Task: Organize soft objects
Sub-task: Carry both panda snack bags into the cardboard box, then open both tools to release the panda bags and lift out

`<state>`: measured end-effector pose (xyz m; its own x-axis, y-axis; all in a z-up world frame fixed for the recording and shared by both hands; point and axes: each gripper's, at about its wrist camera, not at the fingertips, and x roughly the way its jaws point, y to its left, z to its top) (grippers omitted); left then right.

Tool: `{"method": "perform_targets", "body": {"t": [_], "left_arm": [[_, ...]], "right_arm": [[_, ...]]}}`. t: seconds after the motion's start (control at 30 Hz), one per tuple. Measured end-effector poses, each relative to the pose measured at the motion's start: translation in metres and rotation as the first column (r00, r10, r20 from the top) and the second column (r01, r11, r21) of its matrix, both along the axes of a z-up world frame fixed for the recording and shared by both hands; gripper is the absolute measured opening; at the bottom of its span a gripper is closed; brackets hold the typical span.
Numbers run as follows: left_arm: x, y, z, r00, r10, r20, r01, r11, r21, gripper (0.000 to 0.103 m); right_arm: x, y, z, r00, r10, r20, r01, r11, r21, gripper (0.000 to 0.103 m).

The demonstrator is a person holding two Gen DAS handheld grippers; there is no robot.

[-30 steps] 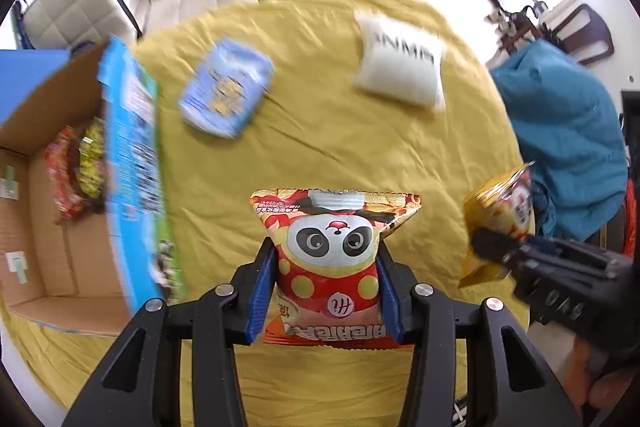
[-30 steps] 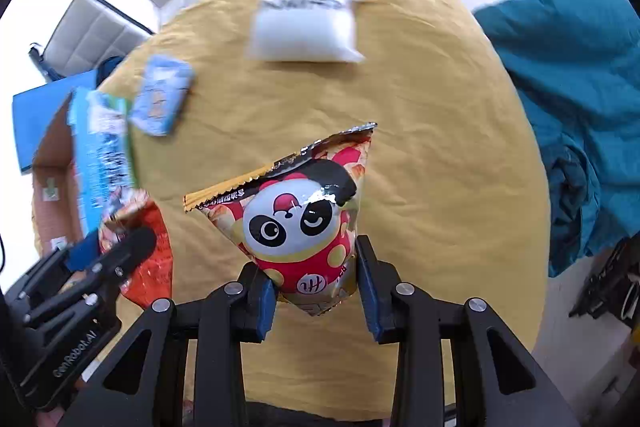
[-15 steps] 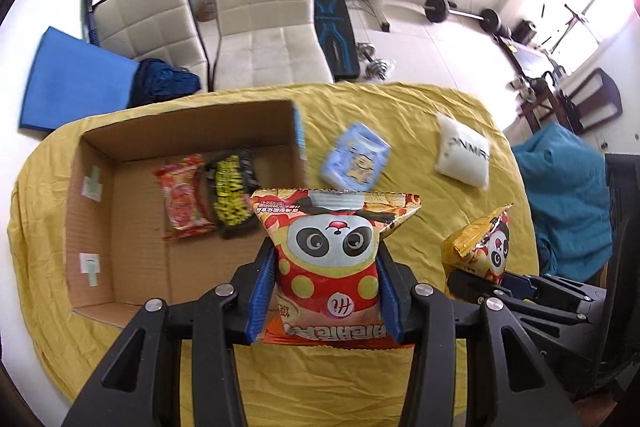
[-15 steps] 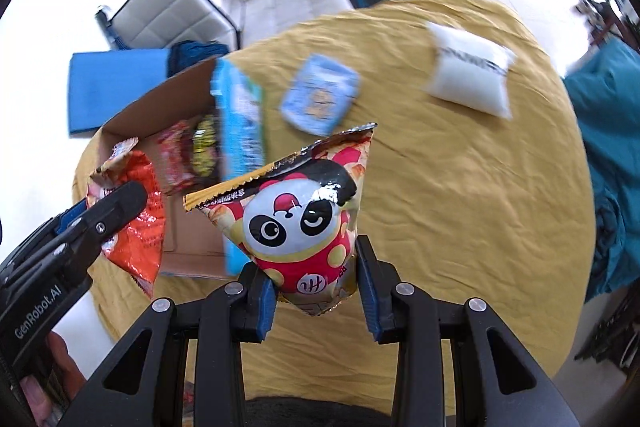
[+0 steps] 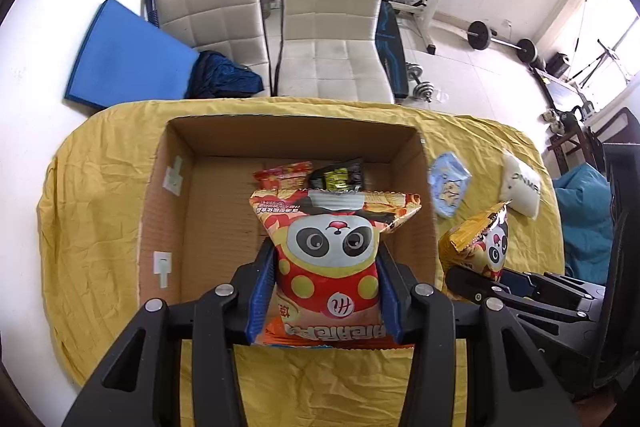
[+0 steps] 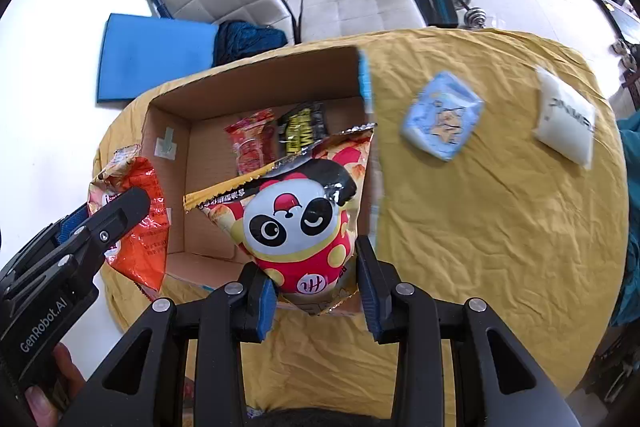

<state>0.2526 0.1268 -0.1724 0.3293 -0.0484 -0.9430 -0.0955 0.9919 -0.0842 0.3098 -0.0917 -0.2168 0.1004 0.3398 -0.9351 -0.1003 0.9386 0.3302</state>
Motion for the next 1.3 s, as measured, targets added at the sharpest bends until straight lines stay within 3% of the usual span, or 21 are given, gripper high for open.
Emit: {"method": "perform_targets", "body": {"t": [0.2,0.47,0.73,0.9,1.3], "left_arm": [[0.012,0.046,-0.029,0.997,0.053,-0.064,-0.054,0.999,-0.005,0.043],[0.048,0.102,-0.118,0.963,0.124,-0.239,-0.119,0.992,0.036,0.043],[0.093,0.103,-0.186,0.935,0.087,-0.343,-0.068,0.995,0.067,0.043],[0.111,0.092,-0.205,0.930,0.054,-0.364,-0.028,0.997,0.076,0.043],[0.121,0.073,-0.200,0.940,0.016,-0.341,0.007,0.998,0.065,0.047]], "right_arm": [[0.013,0.037,-0.028,0.999,0.013,-0.032,-0.015,0.998,-0.057,0.037],[0.035,0.063,-0.093,0.992,-0.015,-0.126,-0.004,0.990,-0.144,0.037],[0.043,0.089,-0.142,0.983,-0.021,-0.184,-0.024,0.971,-0.238,0.037],[0.044,0.098,-0.166,0.976,-0.041,-0.213,-0.018,0.964,-0.265,0.038],[0.044,0.095,-0.186,0.970,-0.070,-0.234,0.008,0.966,-0.257,0.042]]}}
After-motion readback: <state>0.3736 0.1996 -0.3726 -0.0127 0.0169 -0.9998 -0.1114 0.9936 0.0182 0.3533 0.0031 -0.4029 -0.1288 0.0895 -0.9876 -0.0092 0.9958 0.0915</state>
